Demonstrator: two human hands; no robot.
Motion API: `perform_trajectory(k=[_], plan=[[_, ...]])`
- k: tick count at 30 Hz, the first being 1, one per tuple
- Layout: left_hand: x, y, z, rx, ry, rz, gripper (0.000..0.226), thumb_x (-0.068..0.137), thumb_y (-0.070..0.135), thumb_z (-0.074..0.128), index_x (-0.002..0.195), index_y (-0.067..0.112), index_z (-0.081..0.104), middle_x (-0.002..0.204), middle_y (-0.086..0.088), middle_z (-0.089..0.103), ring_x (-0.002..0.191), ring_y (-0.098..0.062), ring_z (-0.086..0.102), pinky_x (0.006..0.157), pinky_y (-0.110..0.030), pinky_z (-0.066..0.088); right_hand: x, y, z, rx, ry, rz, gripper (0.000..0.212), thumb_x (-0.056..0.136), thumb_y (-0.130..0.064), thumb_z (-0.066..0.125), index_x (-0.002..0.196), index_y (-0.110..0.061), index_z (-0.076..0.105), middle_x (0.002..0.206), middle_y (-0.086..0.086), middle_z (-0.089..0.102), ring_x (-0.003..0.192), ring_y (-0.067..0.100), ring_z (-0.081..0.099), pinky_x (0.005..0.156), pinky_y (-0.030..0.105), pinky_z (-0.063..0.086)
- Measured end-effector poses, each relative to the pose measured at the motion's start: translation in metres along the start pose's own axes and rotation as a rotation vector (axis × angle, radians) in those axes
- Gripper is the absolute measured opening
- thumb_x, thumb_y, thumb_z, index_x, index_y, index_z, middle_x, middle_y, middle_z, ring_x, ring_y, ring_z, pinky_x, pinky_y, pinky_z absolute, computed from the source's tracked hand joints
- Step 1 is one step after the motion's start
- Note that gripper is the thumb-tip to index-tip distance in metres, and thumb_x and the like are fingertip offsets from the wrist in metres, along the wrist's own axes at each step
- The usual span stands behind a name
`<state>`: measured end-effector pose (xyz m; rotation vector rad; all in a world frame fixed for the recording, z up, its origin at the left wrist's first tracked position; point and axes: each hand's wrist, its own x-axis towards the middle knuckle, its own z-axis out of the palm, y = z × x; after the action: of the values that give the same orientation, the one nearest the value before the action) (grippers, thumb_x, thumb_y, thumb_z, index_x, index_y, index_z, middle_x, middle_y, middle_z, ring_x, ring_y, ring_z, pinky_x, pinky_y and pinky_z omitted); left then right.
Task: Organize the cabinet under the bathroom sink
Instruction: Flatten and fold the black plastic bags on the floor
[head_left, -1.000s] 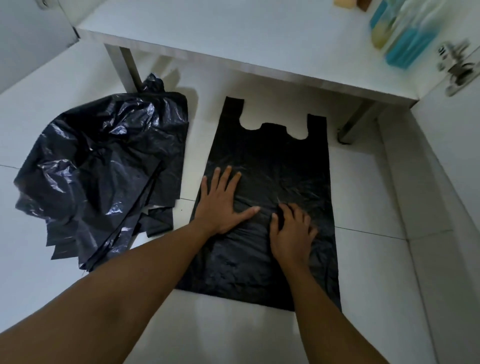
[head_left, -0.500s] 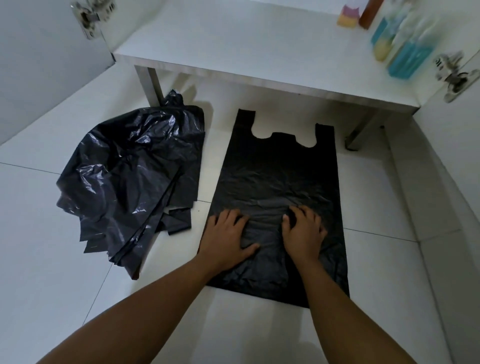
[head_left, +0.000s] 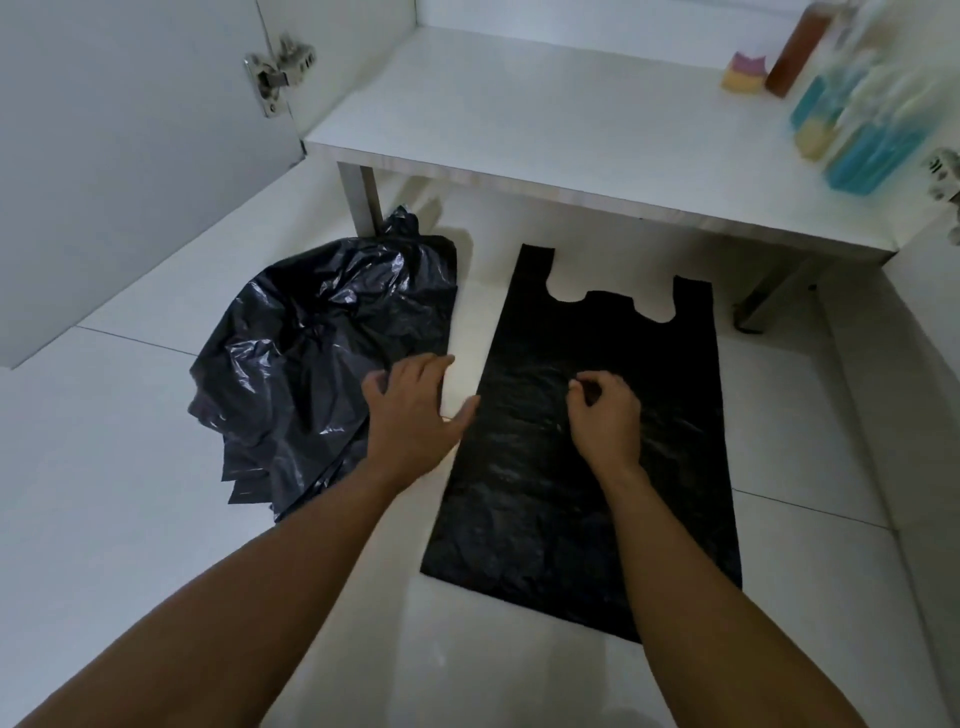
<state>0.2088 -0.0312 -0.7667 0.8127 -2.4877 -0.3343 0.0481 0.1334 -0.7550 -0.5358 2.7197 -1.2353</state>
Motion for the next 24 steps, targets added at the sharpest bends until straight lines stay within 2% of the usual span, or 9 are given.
perform_trajectory(k=[4, 7, 10, 12, 14, 17, 20, 22, 24], plan=[[0.036, -0.06, -0.04, -0.057, 0.078, -0.526, 0.051, 0.087, 0.056, 0.062, 0.127, 0.025, 0.061, 0.134, -0.002, 0.056, 0.129, -0.025, 0.045, 0.108, -0.05, 0.022, -0.003, -0.071, 0.057, 0.156, -0.232, -0.115, 0.021, 0.095, -0.024, 0.062, 0.113, -0.015, 0.068, 0.104, 0.001, 0.067, 0.093, 0.013, 0.062, 0.086, 0.029, 0.053], [0.05, -0.106, -0.067, -0.009, 0.113, -0.738, 0.05, 0.088, 0.05, 0.062, 0.129, 0.024, 0.059, 0.138, -0.007, 0.052, 0.133, -0.03, 0.041, 0.108, -0.055, 0.024, -0.022, -0.11, 0.093, 0.158, -0.56, -0.192, 0.027, 0.094, -0.023, 0.064, 0.12, -0.014, 0.066, 0.103, 0.0, 0.066, 0.09, 0.009, 0.059, 0.081, 0.02, 0.045], [0.057, -0.147, -0.086, 0.053, 0.015, -0.892, 0.054, 0.09, 0.045, 0.061, 0.139, 0.022, 0.052, 0.142, -0.011, 0.048, 0.133, -0.034, 0.039, 0.106, -0.055, 0.028, -0.042, -0.132, 0.117, 0.12, -0.829, -0.105, 0.038, 0.095, -0.027, 0.064, 0.131, -0.016, 0.059, 0.114, 0.003, 0.065, 0.101, 0.019, 0.062, 0.088, 0.029, 0.052], [0.056, -0.166, -0.092, 0.018, -0.081, -1.01, 0.058, 0.091, 0.046, 0.061, 0.143, 0.025, 0.049, 0.14, -0.01, 0.052, 0.133, -0.033, 0.042, 0.106, -0.054, 0.028, -0.052, -0.14, 0.125, 0.206, -0.917, 0.058, 0.037, 0.096, -0.028, 0.063, 0.13, -0.017, 0.059, 0.117, 0.006, 0.064, 0.1, 0.023, 0.064, 0.08, 0.035, 0.058], [0.054, -0.175, -0.095, -0.005, -0.102, -1.048, 0.044, 0.091, 0.044, 0.06, 0.134, 0.032, 0.059, 0.127, -0.007, 0.063, 0.128, -0.03, 0.049, 0.104, -0.05, 0.028, -0.056, -0.144, 0.129, 0.263, -0.933, 0.148, 0.034, 0.095, -0.029, 0.064, 0.127, -0.015, 0.061, 0.113, 0.007, 0.066, 0.094, 0.021, 0.064, 0.073, 0.034, 0.058], [0.054, -0.177, -0.099, -0.009, 0.017, -0.994, 0.026, 0.093, 0.041, 0.054, 0.108, 0.033, 0.072, 0.107, -0.005, 0.07, 0.115, -0.029, 0.055, 0.096, -0.046, 0.029, -0.051, -0.145, 0.134, 0.338, -0.758, 0.103, 0.024, 0.091, -0.026, 0.071, 0.11, -0.012, 0.071, 0.1, 0.003, 0.071, 0.093, 0.016, 0.065, 0.084, 0.035, 0.057], [0.065, -0.168, -0.109, -0.027, 0.142, -0.906, 0.032, 0.096, 0.047, 0.045, 0.091, 0.03, 0.072, 0.097, -0.004, 0.069, 0.108, -0.031, 0.056, 0.093, -0.045, 0.028, -0.041, -0.154, 0.127, 0.564, -0.589, 0.153, 0.008, 0.087, -0.016, 0.074, 0.094, -0.012, 0.075, 0.089, 0.0, 0.073, 0.085, 0.013, 0.068, 0.084, 0.031, 0.059], [0.075, -0.163, -0.118, 0.023, 0.173, -0.865, 0.044, 0.1, 0.05, 0.037, 0.085, 0.026, 0.071, 0.096, -0.008, 0.065, 0.107, -0.033, 0.053, 0.094, -0.047, 0.029, -0.03, -0.164, 0.115, 0.679, -0.566, 0.171, 0.01, 0.087, -0.006, 0.072, 0.096, -0.01, 0.074, 0.092, 0.004, 0.074, 0.086, 0.015, 0.07, 0.081, 0.028, 0.059], [0.085, -0.161, -0.126, 0.084, 0.198, -0.811, 0.049, 0.102, 0.049, 0.034, 0.087, 0.021, 0.072, 0.104, -0.011, 0.061, 0.109, -0.034, 0.051, 0.096, -0.049, 0.03, -0.016, -0.172, 0.105, 0.705, -0.586, 0.09, 0.017, 0.089, 0.002, 0.066, 0.1, -0.008, 0.074, 0.094, 0.004, 0.074, 0.088, 0.013, 0.07, 0.08, 0.024, 0.058]])
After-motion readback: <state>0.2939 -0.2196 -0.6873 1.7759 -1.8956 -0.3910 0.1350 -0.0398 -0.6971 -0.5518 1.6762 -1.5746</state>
